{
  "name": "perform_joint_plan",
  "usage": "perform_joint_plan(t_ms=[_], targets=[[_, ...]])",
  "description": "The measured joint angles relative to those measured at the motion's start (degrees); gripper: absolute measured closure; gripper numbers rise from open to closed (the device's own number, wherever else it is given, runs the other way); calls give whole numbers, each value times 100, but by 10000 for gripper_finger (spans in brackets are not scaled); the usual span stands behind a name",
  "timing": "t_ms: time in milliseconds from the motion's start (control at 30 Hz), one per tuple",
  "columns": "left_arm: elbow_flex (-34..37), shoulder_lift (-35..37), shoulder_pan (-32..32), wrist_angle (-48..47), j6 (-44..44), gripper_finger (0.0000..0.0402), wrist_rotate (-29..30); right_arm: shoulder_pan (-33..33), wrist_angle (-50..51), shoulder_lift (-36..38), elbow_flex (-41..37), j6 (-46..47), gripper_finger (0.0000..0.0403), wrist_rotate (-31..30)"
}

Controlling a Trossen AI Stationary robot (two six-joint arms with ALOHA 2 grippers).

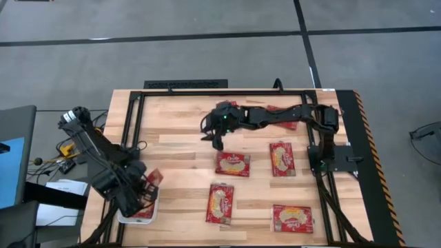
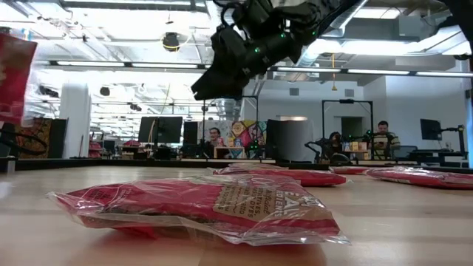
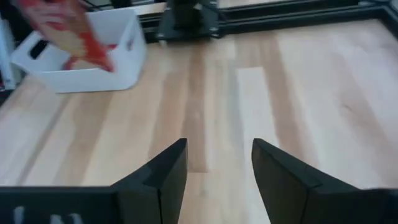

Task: Sort popcorn bags into baskets
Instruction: Put the red popcorn bag into the white bin

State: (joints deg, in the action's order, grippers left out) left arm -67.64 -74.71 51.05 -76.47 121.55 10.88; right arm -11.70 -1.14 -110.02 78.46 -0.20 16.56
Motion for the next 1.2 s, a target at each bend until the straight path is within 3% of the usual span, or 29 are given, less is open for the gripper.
perform_joint_plan(t_ms=[100,300,400,833,1200], targets=[[0,-74,69,63,-51,401,-159,-143,98,0,0,-32,210,14],[-2,-208,491,-265,137,401,-1658,-275,92,-2,0,-30,225,162],[-2,-215,617,-417,276,401,-1998,-273,30,-4,0,-30,230,160],[-2,-351,-110,-1338,238,401,-1832,-309,-76,-8,-2,-29,230,162],[33,-914,-260,-1253,388,383,-1955,-434,76,-11,-4,-207,238,157]])
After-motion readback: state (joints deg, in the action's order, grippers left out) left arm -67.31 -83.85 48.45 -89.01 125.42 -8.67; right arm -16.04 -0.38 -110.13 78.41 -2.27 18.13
